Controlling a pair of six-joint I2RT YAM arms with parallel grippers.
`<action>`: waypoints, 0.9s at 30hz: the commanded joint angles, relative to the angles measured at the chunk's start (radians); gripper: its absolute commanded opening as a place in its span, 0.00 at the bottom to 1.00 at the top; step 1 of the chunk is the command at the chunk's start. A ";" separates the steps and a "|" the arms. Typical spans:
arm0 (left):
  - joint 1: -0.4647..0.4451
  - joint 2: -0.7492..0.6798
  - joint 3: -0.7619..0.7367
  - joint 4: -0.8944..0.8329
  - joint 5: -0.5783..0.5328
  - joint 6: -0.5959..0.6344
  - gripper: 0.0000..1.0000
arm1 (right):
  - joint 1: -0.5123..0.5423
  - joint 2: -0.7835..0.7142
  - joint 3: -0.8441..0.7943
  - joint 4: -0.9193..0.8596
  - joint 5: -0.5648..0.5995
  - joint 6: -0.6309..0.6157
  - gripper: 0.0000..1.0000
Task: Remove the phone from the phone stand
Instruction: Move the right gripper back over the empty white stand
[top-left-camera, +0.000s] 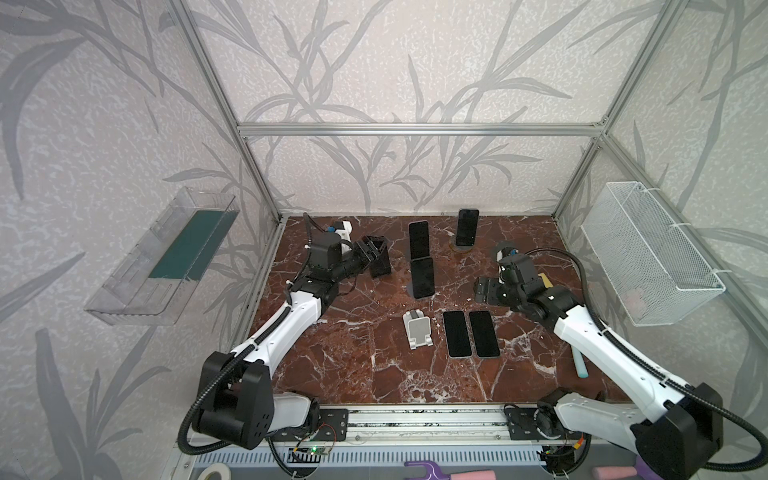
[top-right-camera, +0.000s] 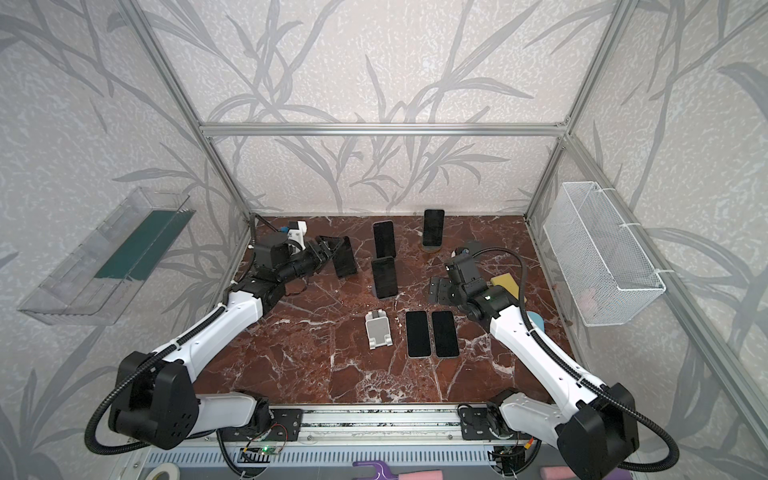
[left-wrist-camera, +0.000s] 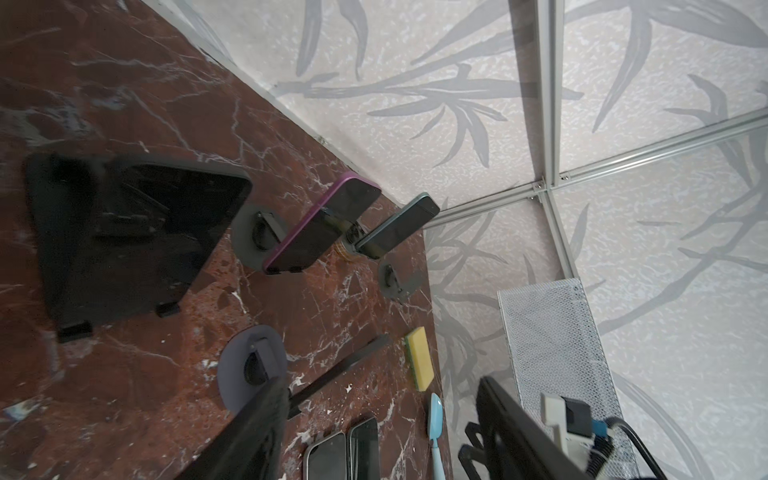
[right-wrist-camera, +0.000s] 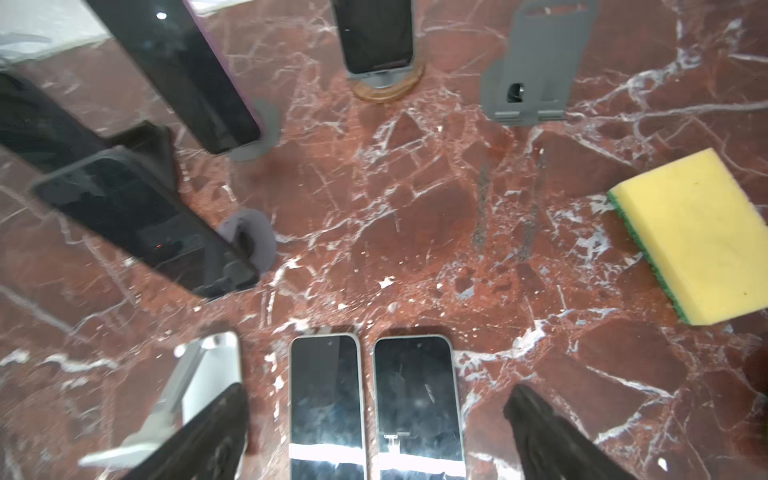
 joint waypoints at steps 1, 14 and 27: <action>0.018 -0.035 0.028 -0.064 -0.061 0.030 0.72 | 0.081 -0.025 0.002 -0.056 0.050 0.054 0.96; 0.019 -0.040 0.045 -0.136 -0.094 0.035 0.73 | 0.548 0.192 -0.047 0.237 0.208 0.208 0.99; 0.021 -0.065 0.040 -0.127 -0.095 0.028 0.72 | 0.597 0.482 -0.001 0.395 0.213 0.186 0.99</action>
